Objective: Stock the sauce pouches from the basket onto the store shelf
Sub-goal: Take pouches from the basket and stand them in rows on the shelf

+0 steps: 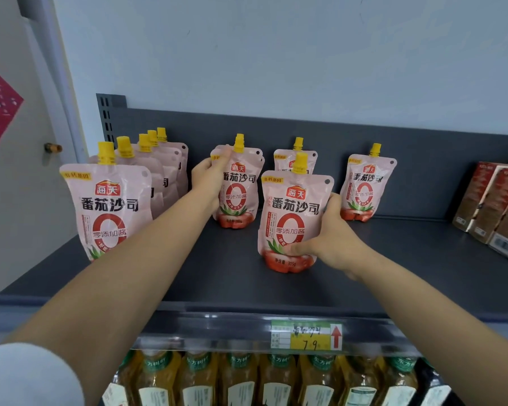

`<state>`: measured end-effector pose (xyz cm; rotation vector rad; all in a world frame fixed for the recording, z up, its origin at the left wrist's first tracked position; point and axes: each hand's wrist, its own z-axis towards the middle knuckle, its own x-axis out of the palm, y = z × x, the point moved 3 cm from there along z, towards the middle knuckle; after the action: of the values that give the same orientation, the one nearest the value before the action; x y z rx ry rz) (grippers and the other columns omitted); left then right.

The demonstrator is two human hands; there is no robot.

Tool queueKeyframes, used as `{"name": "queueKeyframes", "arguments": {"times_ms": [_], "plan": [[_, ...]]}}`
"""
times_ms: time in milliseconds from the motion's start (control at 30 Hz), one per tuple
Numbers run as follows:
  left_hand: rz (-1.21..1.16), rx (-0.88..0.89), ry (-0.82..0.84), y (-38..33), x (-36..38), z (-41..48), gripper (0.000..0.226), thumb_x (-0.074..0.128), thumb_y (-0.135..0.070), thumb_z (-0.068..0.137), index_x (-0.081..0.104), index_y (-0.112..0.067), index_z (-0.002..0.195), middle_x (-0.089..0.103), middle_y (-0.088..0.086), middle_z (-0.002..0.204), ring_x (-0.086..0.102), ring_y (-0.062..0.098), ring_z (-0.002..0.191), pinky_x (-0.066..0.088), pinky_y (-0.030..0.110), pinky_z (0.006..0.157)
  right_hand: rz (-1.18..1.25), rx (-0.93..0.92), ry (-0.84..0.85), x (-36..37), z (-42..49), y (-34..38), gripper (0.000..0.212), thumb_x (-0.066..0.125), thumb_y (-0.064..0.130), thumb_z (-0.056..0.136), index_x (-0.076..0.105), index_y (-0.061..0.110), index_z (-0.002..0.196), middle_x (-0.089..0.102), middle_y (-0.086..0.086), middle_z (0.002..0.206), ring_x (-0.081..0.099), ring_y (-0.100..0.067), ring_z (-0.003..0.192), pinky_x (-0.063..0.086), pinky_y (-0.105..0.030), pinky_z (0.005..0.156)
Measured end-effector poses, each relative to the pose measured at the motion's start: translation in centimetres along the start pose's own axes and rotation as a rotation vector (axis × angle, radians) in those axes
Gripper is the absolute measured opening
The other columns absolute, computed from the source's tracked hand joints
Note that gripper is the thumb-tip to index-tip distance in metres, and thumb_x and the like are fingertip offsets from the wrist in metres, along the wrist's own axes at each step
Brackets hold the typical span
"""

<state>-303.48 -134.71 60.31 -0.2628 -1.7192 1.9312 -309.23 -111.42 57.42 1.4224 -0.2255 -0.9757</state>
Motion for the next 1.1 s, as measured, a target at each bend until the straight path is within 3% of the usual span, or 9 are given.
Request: {"name": "queueKeyframes", "arguments": {"times_ms": [267,367,433,800,933,1100], "plan": [[0.004,0.020,-0.095,0.5,0.8,0.2,0.029,0.061,-0.047,0.085,0.066,-0.019,0.078,0.072,-0.001,0.081,0.069,0.014,0.077,0.054,0.028,0.066,0.020,0.026,-0.009,0.1,-0.2,-0.3,0.086,0.084,0.000,0.063,0.023,0.029,0.116,0.052,0.022,0.101,0.055,0.000,0.086,0.050,-0.013,0.053],[-0.042,-0.034,0.027,0.7,0.6,0.1,0.018,0.074,-0.036,0.077,0.068,-0.020,0.084,0.074,0.001,0.084,0.071,0.017,0.075,0.056,0.032,0.067,0.027,0.034,-0.004,0.1,-0.2,-0.4,0.083,0.084,0.000,0.063,0.025,0.028,0.115,0.053,0.021,0.101,0.055,0.000,0.085,0.050,-0.011,0.050],[-0.044,-0.048,0.110,1.1,0.5,-0.1,0.027,0.082,-0.027,0.068,0.070,-0.017,0.090,0.075,0.003,0.087,0.073,0.020,0.076,0.058,0.036,0.069,0.033,0.041,-0.002,0.2,-0.1,-0.5,0.082,0.084,0.001,0.064,0.026,0.028,0.115,0.053,0.022,0.100,0.054,0.001,0.084,0.049,-0.011,0.049],[-0.007,0.007,-0.019,1.4,1.1,0.3,0.029,0.083,-0.023,0.068,0.069,-0.016,0.092,0.074,0.003,0.085,0.072,0.016,0.069,0.057,0.029,0.057,0.063,0.039,-0.003,0.4,-0.3,-1.2,0.077,0.084,0.004,0.064,0.033,0.029,0.115,0.056,0.021,0.102,0.057,0.000,0.087,0.048,-0.012,0.051],[0.040,0.009,-0.029,1.4,1.3,0.2,0.040,0.082,-0.028,0.070,0.065,-0.015,0.104,0.073,0.004,0.097,0.071,0.018,0.079,0.059,0.035,0.069,0.020,0.026,0.025,0.4,-0.3,-1.2,0.083,0.085,0.003,0.061,0.030,0.034,0.115,0.055,0.023,0.102,0.056,-0.003,0.090,0.049,-0.011,0.052],[0.304,-0.013,-0.190,0.9,0.4,-1.2,0.077,0.084,-0.042,0.060,0.037,-0.020,0.115,0.047,0.007,0.128,0.049,0.024,0.114,0.046,0.046,0.095,-0.051,0.024,0.080,-0.1,-0.3,-1.4,0.094,0.089,0.005,0.054,0.035,0.031,0.126,0.060,0.014,0.118,0.057,-0.011,0.108,0.051,-0.029,0.086]]}}
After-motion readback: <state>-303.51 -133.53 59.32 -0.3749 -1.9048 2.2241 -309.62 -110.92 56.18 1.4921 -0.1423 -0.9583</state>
